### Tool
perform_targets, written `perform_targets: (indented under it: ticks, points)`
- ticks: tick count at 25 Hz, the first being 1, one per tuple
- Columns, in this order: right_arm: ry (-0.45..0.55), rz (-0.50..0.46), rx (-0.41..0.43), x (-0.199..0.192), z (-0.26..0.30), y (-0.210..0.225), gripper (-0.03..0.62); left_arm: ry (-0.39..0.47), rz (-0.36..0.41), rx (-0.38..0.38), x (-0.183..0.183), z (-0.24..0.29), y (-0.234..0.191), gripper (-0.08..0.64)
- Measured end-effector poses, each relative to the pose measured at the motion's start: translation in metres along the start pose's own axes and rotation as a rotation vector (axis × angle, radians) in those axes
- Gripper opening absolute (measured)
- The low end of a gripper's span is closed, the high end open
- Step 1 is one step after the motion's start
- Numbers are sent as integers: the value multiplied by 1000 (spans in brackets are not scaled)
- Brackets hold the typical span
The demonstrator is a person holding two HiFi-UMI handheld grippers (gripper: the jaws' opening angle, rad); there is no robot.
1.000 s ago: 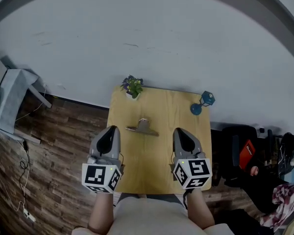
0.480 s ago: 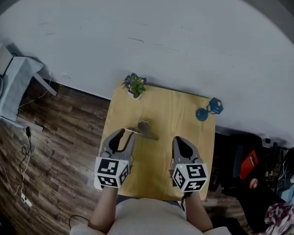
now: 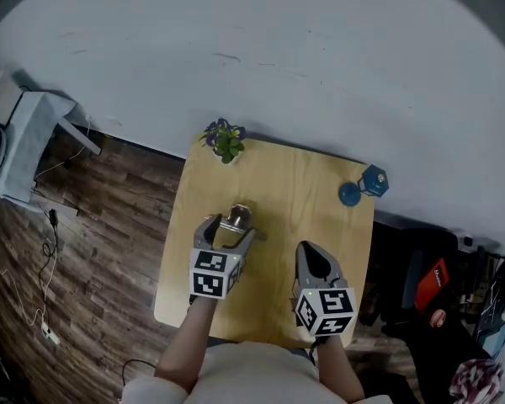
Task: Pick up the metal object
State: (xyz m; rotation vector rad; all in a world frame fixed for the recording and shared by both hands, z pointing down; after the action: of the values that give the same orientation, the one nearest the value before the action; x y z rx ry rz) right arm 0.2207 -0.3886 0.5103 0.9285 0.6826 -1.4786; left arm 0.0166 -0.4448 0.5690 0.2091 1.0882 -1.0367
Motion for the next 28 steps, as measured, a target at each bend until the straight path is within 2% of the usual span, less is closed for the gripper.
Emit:
perform_targets:
  ticks: [4, 8, 21, 24, 28]
  points:
    - [-17, 5, 0, -5, 1, 10, 2, -48, -32, 43, -6, 27, -9, 379]
    - [-34, 14, 3, -9, 0, 21, 2, -131, -46, 81, -15, 53, -16, 397]
    - [-62, 19, 10, -18, 4, 47, 2, -285, -85, 162, -39, 88, -30, 397]
    - [-58, 18, 7, -16, 4, 51, 2, -284, -66, 205, -40, 88, -32, 311]
    - [-57, 23, 6, -15, 3, 54, 2, -292, -47, 215, -40, 85, -32, 301]
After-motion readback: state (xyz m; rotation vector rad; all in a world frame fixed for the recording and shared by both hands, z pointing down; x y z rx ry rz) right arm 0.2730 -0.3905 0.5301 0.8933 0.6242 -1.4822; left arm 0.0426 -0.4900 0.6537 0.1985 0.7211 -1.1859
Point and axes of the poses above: the fingertips, and each gripper's own axes: z forward along the fingers, y to its right, x out of its top, the point moved 8 cm from there along -z, backward along the fingers, and after that the axes turned 12 degrees about -x, right-handed, at the moved point
